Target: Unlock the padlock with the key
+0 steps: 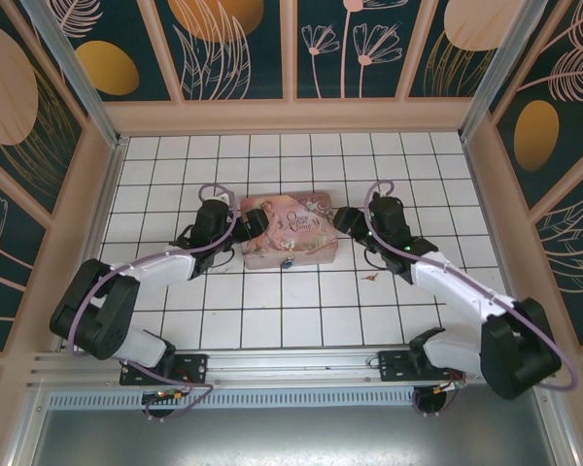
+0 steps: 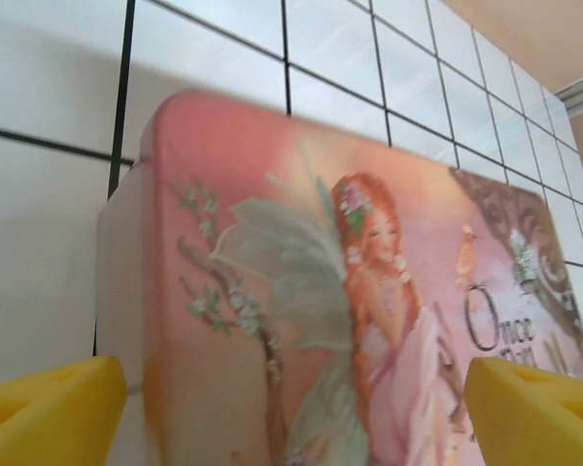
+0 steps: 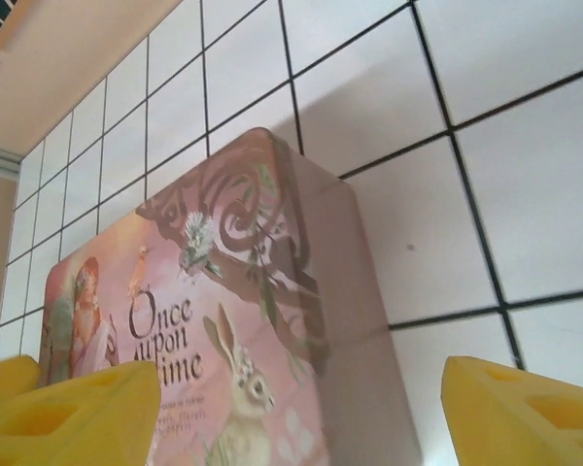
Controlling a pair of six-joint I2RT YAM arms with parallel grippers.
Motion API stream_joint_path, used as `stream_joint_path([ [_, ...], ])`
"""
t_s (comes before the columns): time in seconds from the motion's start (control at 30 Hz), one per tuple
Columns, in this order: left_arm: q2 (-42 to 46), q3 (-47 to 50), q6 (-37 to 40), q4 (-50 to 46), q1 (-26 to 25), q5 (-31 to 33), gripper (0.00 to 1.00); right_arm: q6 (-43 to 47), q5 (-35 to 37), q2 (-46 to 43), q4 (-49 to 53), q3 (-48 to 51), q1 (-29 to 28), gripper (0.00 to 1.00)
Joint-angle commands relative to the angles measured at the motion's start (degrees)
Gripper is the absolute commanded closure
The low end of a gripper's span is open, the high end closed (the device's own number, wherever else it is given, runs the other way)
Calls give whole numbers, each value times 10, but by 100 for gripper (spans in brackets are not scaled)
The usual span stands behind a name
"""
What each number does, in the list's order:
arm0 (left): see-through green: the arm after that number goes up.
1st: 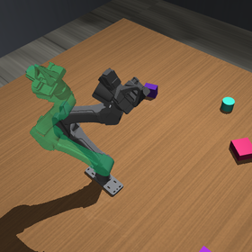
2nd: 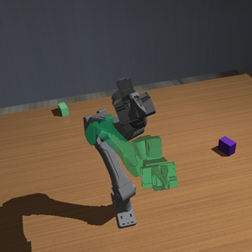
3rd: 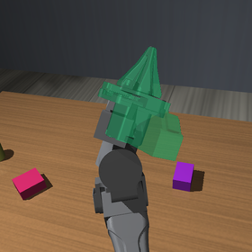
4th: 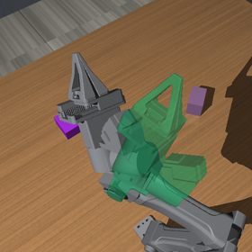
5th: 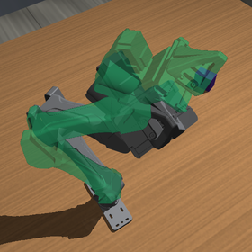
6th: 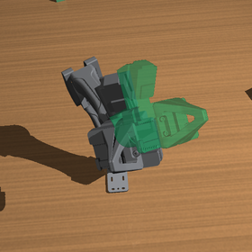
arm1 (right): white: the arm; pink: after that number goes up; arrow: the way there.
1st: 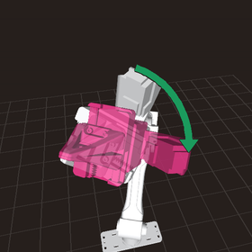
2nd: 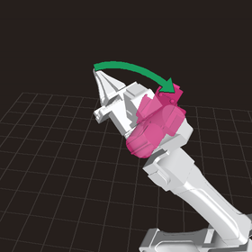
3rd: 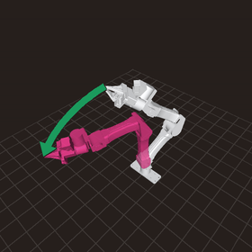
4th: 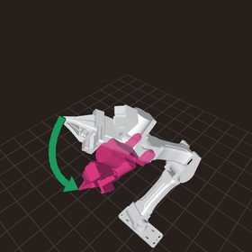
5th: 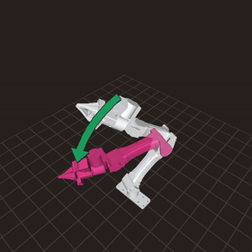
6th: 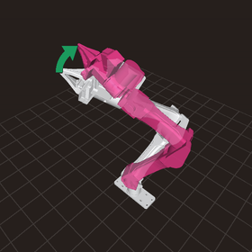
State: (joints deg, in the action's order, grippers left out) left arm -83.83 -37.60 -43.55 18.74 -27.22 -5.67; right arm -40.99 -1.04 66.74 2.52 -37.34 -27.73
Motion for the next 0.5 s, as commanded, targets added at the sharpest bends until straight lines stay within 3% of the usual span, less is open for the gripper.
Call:
stream_joint_path([
  [0.0, 38, -27, 24, -37, 5, 19, 6, 21, 17, -21, 121, 38, 4, 24],
  [0.23, 87, -35, 35, -89, 7, -1, 1, 43, 41, -33, 178, 66, -3, 29],
  [0.47, 109, -21, 32, -97, 7, -4, 1, 69, 46, 15, 137, 69, -2, 35],
])
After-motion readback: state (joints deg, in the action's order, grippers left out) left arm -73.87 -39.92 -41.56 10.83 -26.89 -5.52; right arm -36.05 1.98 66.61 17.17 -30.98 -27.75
